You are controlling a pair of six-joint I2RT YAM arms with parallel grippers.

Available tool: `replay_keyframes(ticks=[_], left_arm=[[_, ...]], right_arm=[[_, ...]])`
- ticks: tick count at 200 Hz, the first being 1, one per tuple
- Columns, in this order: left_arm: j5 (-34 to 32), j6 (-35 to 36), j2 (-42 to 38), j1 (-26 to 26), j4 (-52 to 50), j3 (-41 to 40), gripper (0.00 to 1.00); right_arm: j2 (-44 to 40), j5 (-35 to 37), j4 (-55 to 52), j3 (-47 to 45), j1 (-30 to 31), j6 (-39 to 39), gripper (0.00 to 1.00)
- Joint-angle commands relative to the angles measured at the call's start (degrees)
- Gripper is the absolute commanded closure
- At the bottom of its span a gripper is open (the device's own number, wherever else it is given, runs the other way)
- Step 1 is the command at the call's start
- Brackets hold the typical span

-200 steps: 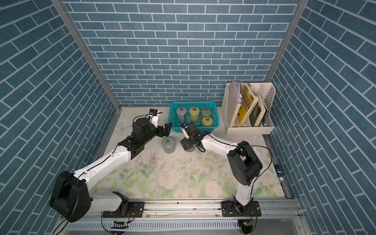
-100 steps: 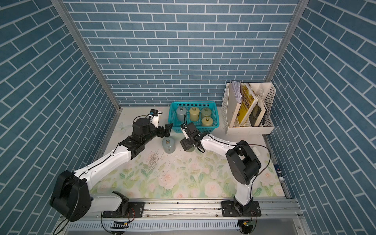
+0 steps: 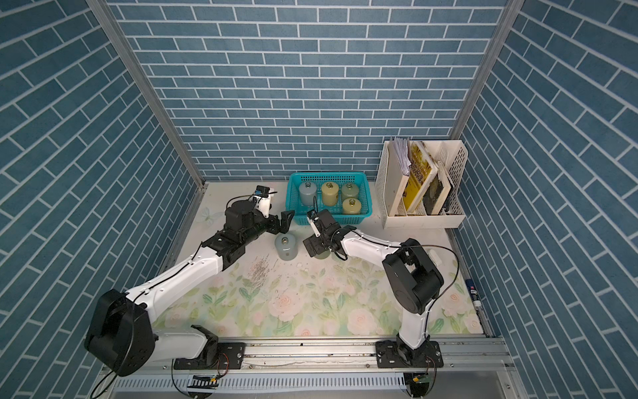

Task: Take the tea canister out of the basket
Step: Place the tea canister at the center of the board, then pick up the tea canister from the basket.

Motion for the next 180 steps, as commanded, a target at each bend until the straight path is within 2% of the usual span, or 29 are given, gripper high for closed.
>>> replay_keyframes(ticks=[1, 43, 75, 115, 180], left_arm=[[1.2, 0.3, -0.7, -0.4, -0.6, 0.7, 0.00], [4.5, -2.6, -2.2, -0.4, 1.1, 1.3, 0.00], [4.5, -3.0, -1.7, -0.4, 2.2, 1.1, 0.00], [5.3, -3.0, 1.5, -2.1, 1.7, 2.9, 0.00], [2.8, -1.3, 7.7, -5.7, 0.5, 5.8, 0.00]], right_arm=[[-4.0, 1.9, 0.6, 0.9, 0.3, 0.3, 0.00], [-8.9, 3.0, -2.9, 6.3, -1.5, -0.8, 0.00], [-8.9, 6.0, -7.4, 11.1, -7.3, 0.9, 0.00], [-1.2, 7.1, -14.9, 19.4, -15.1, 3.4, 0.00], [12.3, 7.3, -19.5, 32.1, -19.8, 3.7, 0.00]])
